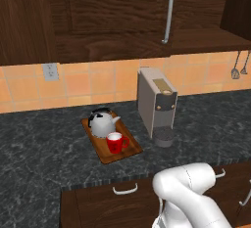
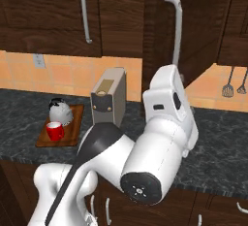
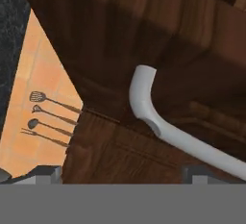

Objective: Pick the kettle from the counter and place it on the tray. Then pick the mug from the cabinet and place it on the tray. Then close the cabinet doors.

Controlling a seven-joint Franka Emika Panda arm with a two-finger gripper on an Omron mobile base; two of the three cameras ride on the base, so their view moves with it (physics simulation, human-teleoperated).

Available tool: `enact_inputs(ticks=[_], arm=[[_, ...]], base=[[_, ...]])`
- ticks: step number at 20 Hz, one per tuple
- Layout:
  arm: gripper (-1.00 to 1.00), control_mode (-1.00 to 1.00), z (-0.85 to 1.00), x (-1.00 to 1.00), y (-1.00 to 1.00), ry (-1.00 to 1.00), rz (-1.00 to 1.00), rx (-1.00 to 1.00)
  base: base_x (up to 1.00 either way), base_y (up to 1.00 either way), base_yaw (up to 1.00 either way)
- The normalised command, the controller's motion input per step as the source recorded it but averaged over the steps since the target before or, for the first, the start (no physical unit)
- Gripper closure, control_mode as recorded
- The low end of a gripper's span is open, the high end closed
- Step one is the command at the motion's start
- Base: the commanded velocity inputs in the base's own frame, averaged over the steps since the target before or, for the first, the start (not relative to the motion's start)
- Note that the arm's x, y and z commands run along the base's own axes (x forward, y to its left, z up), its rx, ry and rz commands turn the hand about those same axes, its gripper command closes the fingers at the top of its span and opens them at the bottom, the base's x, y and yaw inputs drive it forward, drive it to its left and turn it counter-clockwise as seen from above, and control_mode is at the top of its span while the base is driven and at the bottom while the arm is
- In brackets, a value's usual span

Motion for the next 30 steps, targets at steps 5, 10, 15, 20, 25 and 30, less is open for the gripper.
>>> enact_inputs(ticks=[5,10,15,20,25,30], arm=[[-1.0,-1.0,0.0,0.52,0.59,0.0,0.27,-0.05],[-1.0,-1.0,0.0,0.78,0.54,0.04,0.17,0.0],[-1.0,-1.0,0.0,0.91,0.5,0.04,0.13,0.0],[-1.0,-1.0,0.0,0.98,0.51,0.01,0.12,0.0],[-1.0,-1.0,-0.05,1.0,0.5,0.04,0.09,0.0],[-1.0,-1.0,-0.13,1.0,0.46,0.15,0.02,0.0]], base=[[0.0,0.0,0.0],[0.0,0.0,0.0],[0.0,0.0,0.0],[0.0,0.0,0.0],[0.0,0.0,0.0],[0.0,0.0,0.0]])
